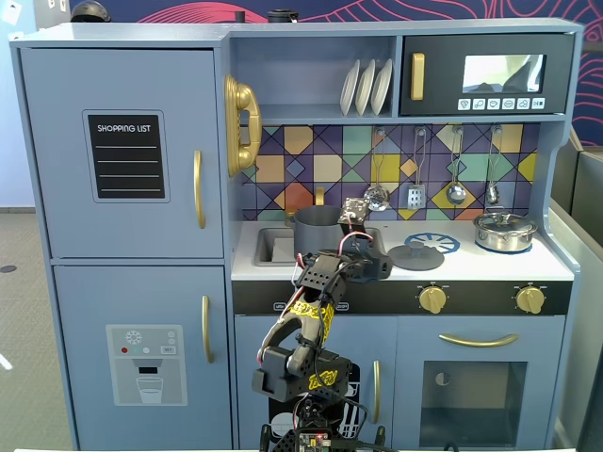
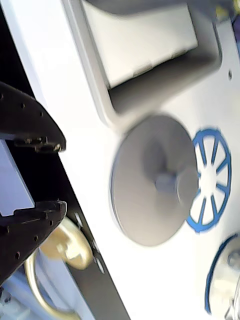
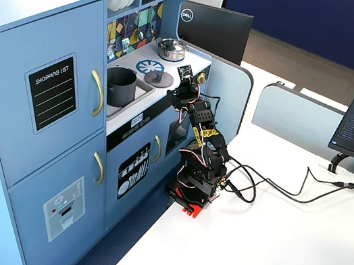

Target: Pick up the lid from the counter and put it on the gray recipient

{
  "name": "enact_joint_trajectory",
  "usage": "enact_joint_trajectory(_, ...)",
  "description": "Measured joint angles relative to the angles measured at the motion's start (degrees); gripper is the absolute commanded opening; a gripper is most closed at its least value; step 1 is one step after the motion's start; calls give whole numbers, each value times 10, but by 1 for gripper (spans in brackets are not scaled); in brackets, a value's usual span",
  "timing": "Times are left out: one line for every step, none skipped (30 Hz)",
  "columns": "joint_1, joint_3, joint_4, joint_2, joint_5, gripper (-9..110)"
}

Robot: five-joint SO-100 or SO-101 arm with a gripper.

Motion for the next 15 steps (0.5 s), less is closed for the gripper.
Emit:
enact_joint_trajectory(4, 1, -23, -1, 2, 0)
enact_joint_trajectory(7, 9, -58, -4, 4, 4)
enact_joint_trajectory(7, 18, -102, -9, 12, 9)
enact_joint_trajectory(5, 25, -139, -15, 24, 12)
enact_joint_trajectory(3, 33, -172, -22, 33, 14)
enact_joint_trajectory(2, 40, -204, -31, 41, 17)
enact_joint_trajectory(2, 45, -229, -40, 47, 20)
enact_joint_trajectory(2, 51, -248, -46, 53, 22)
enact_joint_trajectory(2, 54, -267, -52, 58, 24)
enact_joint_trajectory(2, 58, -285, -58, 62, 25)
enact_joint_trajectory(2, 60, -302, -65, 65, 27)
enact_joint_trajectory(2, 61, -317, -74, 68, 27)
enact_joint_trajectory(2, 61, -330, -84, 69, 28)
enact_joint_trajectory(2, 61, -342, -96, 69, 28)
enact_joint_trajectory(2, 61, -353, -107, 69, 27)
